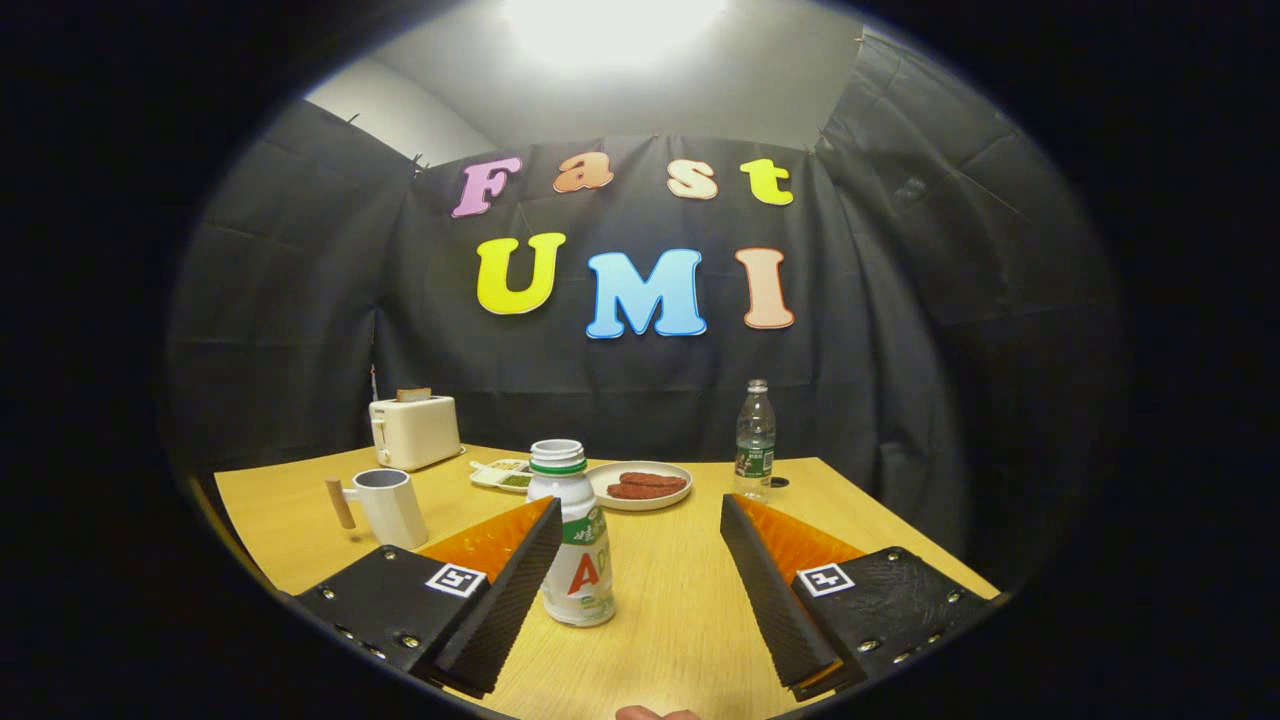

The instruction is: Take the bottle from table, then pour the juice into the cup, finally place the bottle on the coaster

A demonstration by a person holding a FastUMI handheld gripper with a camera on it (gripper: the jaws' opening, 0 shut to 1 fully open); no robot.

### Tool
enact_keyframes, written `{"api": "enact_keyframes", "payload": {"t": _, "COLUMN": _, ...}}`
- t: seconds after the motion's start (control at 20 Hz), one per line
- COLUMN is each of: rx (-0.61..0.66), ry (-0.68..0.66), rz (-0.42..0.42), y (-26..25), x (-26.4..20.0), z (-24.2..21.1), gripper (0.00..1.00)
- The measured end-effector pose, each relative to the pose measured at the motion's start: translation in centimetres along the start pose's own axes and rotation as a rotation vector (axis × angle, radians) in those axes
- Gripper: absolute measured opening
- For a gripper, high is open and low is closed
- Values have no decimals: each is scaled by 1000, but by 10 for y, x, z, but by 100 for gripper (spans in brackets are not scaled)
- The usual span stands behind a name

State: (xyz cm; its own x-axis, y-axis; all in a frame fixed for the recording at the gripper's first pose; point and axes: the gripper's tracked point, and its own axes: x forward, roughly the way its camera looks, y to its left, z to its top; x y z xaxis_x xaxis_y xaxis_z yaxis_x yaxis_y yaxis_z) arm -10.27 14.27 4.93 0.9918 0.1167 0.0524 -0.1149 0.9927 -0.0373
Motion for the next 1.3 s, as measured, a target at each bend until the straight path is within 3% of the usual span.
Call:
{"api": "enact_keyframes", "payload": {"t": 0.35, "rx": -10, "ry": 25, "rz": 42, "y": 33, "x": 10, "z": -23, "gripper": 97}}
{"api": "enact_keyframes", "payload": {"t": 1.3, "rx": -27, "ry": 78, "rz": -33, "y": 50, "x": 79, "z": -57, "gripper": 98}}
